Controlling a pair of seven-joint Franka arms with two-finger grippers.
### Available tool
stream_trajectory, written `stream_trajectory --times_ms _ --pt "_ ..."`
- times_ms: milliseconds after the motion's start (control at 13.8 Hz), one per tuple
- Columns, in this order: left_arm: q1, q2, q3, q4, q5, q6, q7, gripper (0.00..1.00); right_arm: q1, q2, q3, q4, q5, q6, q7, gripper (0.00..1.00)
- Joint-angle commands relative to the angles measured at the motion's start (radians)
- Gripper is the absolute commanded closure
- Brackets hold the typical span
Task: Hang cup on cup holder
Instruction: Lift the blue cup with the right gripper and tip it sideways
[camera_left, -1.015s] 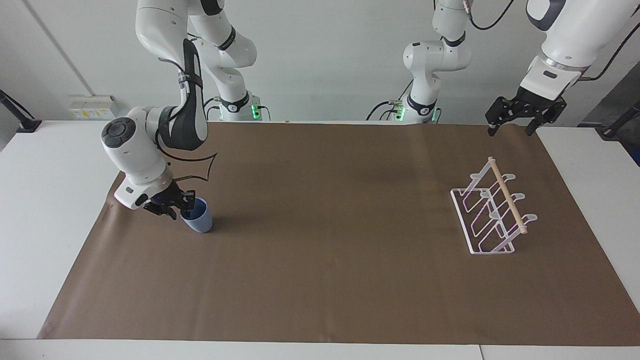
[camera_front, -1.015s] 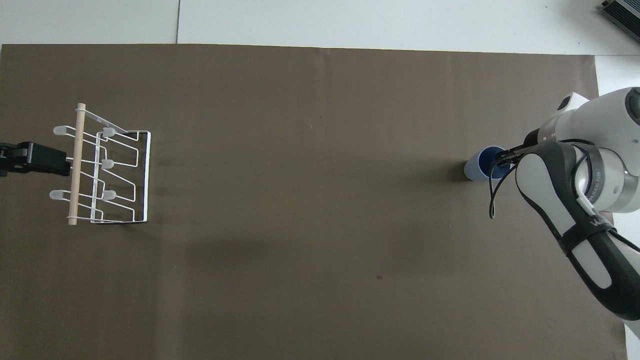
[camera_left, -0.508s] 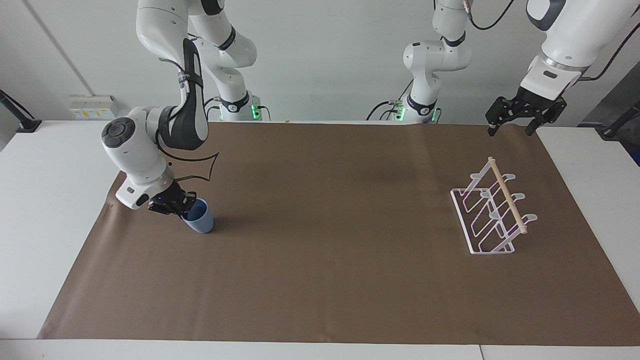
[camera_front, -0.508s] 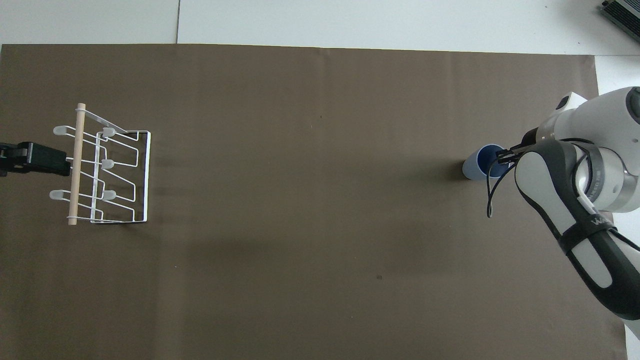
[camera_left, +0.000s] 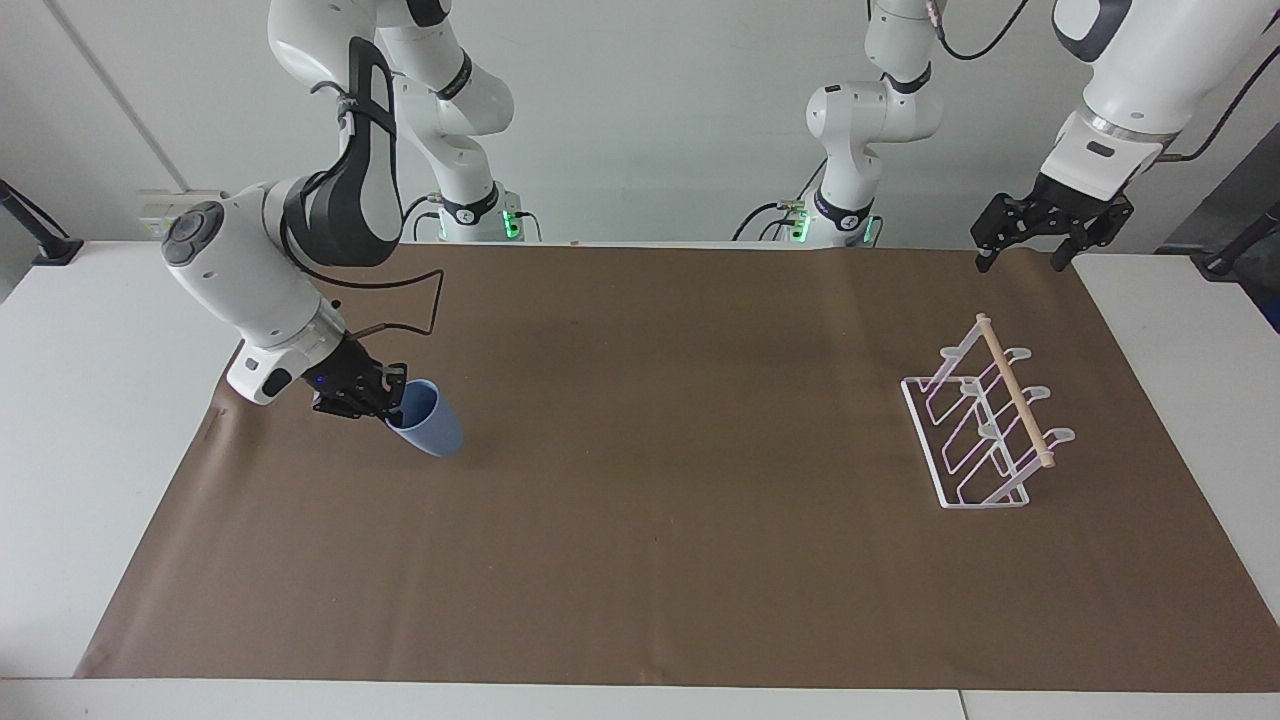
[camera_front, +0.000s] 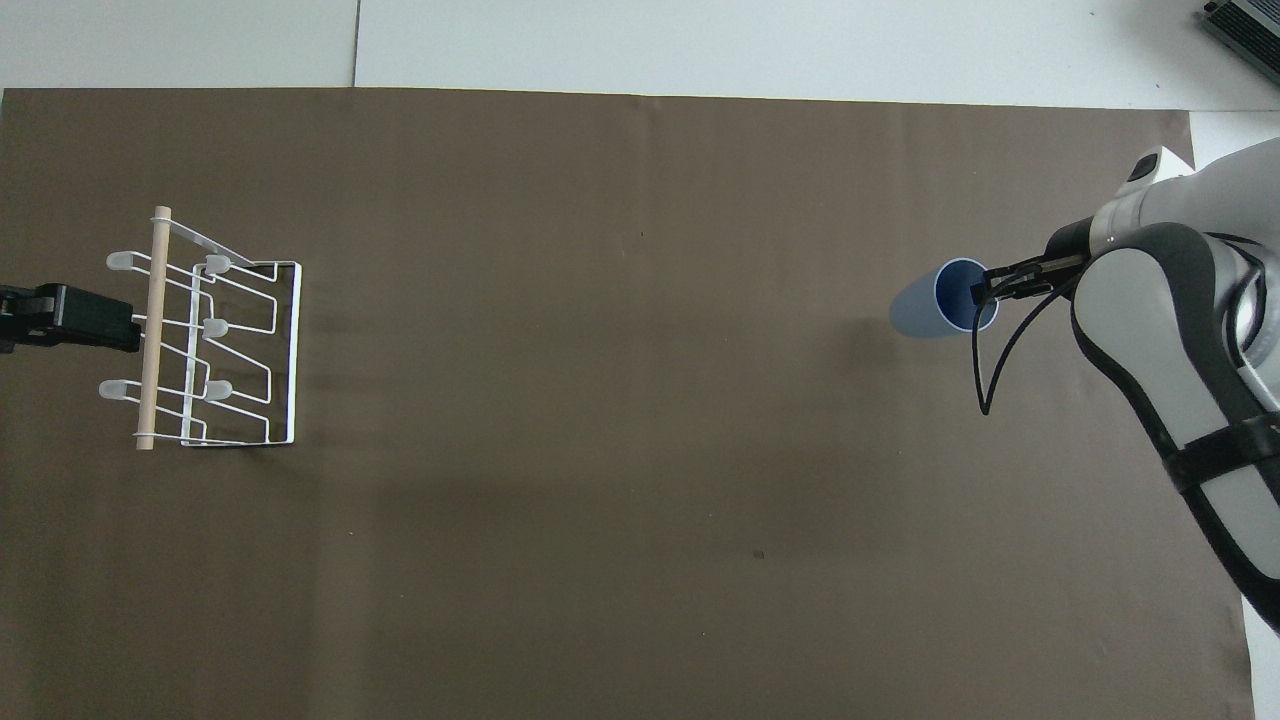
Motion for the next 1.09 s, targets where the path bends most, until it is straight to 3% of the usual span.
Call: stream_trajectory --times_ms 0,653,1015 --pt "0.011 -0.02 -0.006 -0.019 0.016 -0.001 0.005 0.0 -0.021 0.003 0.007 0.054 0.154 -0.075 -0.023 1.0" --pt "0.011 -0.02 -0.005 -0.019 0.016 -0.001 0.005 0.0 -0.007 -0.012 0.008 0.032 0.725 -0.208 -0.016 1.0" --pt "0.011 -0.02 -0.006 -0.019 0.016 -0.001 0.007 0.0 0.033 -0.066 0.008 -0.085 0.986 -0.199 0.02 1.0"
